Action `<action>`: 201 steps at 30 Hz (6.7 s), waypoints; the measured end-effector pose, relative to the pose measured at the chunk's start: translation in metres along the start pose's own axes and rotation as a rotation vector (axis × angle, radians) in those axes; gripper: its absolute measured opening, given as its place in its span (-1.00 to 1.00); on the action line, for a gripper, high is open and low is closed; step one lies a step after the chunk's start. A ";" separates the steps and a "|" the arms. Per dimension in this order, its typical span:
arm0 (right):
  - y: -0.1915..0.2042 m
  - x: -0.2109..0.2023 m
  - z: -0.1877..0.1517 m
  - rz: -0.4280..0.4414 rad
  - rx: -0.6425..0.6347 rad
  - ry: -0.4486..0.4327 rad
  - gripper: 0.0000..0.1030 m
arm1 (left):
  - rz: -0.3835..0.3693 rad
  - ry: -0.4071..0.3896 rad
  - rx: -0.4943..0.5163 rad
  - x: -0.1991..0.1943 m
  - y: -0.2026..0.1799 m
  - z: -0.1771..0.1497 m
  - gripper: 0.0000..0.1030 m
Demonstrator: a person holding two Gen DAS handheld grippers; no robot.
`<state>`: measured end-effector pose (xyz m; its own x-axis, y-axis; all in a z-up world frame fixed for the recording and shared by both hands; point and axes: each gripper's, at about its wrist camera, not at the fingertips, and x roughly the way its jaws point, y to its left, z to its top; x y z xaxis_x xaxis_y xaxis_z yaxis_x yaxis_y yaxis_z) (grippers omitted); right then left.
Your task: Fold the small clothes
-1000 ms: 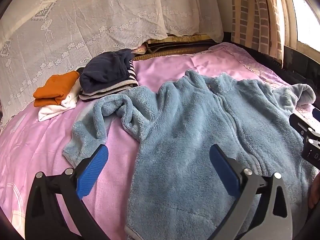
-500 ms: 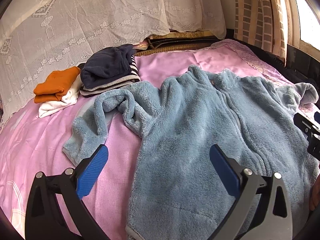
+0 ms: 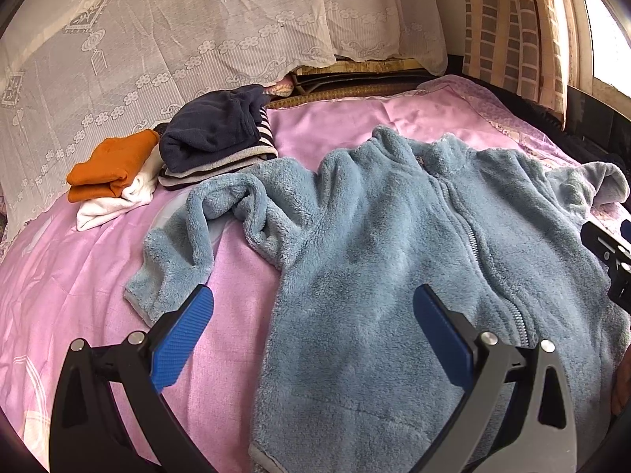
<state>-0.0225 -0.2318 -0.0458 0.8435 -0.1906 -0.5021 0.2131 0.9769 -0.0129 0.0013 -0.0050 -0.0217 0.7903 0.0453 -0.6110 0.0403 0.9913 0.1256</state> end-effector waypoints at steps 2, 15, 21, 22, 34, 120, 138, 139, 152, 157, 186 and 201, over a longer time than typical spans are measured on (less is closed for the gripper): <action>0.000 0.000 0.000 -0.001 0.000 -0.001 0.93 | 0.000 0.000 -0.001 0.000 0.001 0.000 0.91; 0.000 0.000 0.000 0.000 0.002 0.000 0.93 | 0.000 0.002 -0.003 0.002 0.002 -0.001 0.91; 0.000 0.000 0.000 0.000 0.003 0.000 0.93 | 0.000 0.004 -0.002 0.002 0.003 -0.002 0.91; 0.000 0.001 0.000 0.000 0.003 0.001 0.93 | 0.000 0.003 -0.003 0.002 0.003 -0.002 0.91; -0.001 0.001 0.000 0.001 0.006 0.001 0.93 | 0.000 0.005 -0.002 0.002 0.004 -0.002 0.91; -0.254 0.119 0.058 0.218 1.002 0.261 -0.63 | -0.096 0.042 0.100 0.047 0.094 0.076 0.67; -0.302 0.046 0.059 -0.241 0.584 0.035 0.10 | -0.230 0.197 0.054 0.118 0.026 0.062 0.80; -0.287 0.049 0.064 -0.183 0.527 0.051 0.13 | -0.214 0.205 0.058 0.121 0.026 0.063 0.81; -0.243 0.065 0.073 -0.057 0.392 0.173 0.42 | -0.192 0.218 0.125 0.116 0.001 0.085 0.91; -0.151 0.080 0.086 0.115 0.174 0.235 0.60 | -0.256 0.196 0.217 0.124 -0.094 0.124 0.91; -0.404 0.124 -0.011 0.284 1.171 0.459 0.79 | -0.411 0.043 0.651 0.066 -0.325 0.053 0.57; -0.353 0.072 0.087 0.035 0.731 0.107 -0.44 | -0.452 0.031 0.655 0.056 -0.324 0.046 -0.27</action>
<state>0.0057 -0.5990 -0.0025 0.8113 -0.1134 -0.5736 0.4924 0.6616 0.5656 0.0607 -0.3298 -0.0604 0.5943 -0.3311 -0.7329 0.7119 0.6405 0.2879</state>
